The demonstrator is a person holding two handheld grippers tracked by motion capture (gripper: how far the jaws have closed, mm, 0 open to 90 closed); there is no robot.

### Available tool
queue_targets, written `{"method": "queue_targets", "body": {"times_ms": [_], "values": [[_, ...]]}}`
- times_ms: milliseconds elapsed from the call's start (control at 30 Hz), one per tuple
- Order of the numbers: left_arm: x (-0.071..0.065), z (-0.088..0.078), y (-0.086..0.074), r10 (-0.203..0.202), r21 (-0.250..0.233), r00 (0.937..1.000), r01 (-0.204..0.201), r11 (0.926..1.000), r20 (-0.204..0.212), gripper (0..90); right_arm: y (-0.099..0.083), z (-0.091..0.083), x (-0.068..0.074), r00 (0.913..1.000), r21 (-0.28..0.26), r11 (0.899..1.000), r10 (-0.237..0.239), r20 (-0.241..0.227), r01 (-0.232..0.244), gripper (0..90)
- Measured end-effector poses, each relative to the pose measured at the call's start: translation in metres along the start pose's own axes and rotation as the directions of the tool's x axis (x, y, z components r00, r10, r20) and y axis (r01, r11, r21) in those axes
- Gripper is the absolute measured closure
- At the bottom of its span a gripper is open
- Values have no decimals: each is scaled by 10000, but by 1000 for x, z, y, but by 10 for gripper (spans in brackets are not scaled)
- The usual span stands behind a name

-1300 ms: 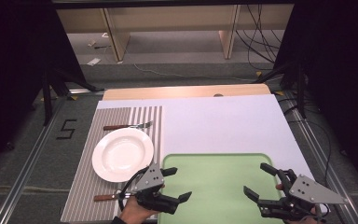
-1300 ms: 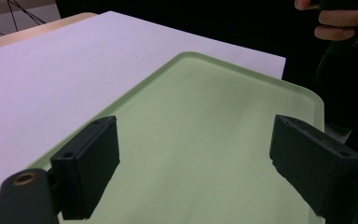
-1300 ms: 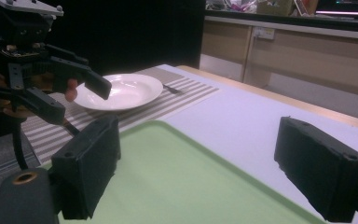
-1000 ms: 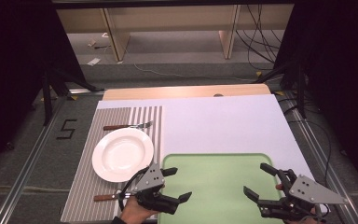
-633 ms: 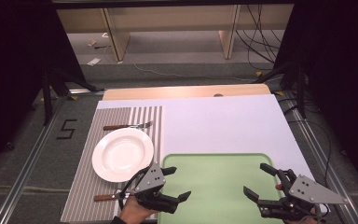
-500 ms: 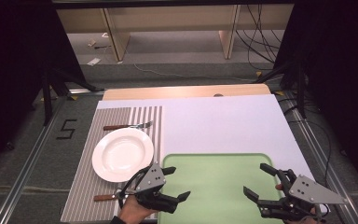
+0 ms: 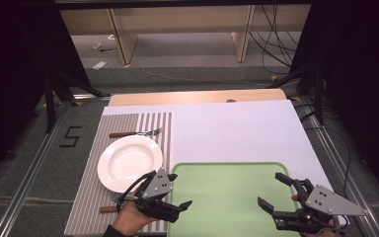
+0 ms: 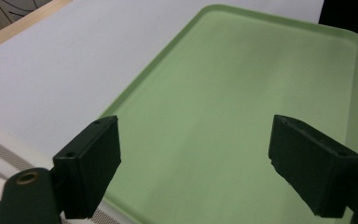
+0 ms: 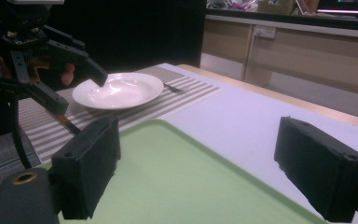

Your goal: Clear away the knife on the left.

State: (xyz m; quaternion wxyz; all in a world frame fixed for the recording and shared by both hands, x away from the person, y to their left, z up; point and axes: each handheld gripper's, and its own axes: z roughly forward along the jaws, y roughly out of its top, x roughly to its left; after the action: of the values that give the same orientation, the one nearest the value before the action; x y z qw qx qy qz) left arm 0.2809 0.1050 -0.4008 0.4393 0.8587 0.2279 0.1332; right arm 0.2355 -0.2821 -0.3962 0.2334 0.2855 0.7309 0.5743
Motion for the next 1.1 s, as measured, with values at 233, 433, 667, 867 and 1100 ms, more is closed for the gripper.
{"method": "queue_targets", "body": {"times_ms": [233,433,667,867,1100], "values": [[8,-5,-6,156,717,9996,-139,9973,-227,167,0,0,0,10000,12,10000,-3,15,3,154],[15,-11,-10,238,987,9992,-204,9949,-331,176,0,0,0,10000,48,10000,-11,-4,11,154],[21,-16,-18,317,1571,9986,-248,9873,-415,176,0,1,0,10000,56,10000,-12,0,12,154],[22,-19,-24,370,2021,9988,-295,9789,-335,176,0,0,0,10000,58,10000,-2,8,2,154],[21,-21,-31,429,2436,9988,-362,9692,-224,176,0,1,0,10000,57,10000,5,14,-5,154]]}}
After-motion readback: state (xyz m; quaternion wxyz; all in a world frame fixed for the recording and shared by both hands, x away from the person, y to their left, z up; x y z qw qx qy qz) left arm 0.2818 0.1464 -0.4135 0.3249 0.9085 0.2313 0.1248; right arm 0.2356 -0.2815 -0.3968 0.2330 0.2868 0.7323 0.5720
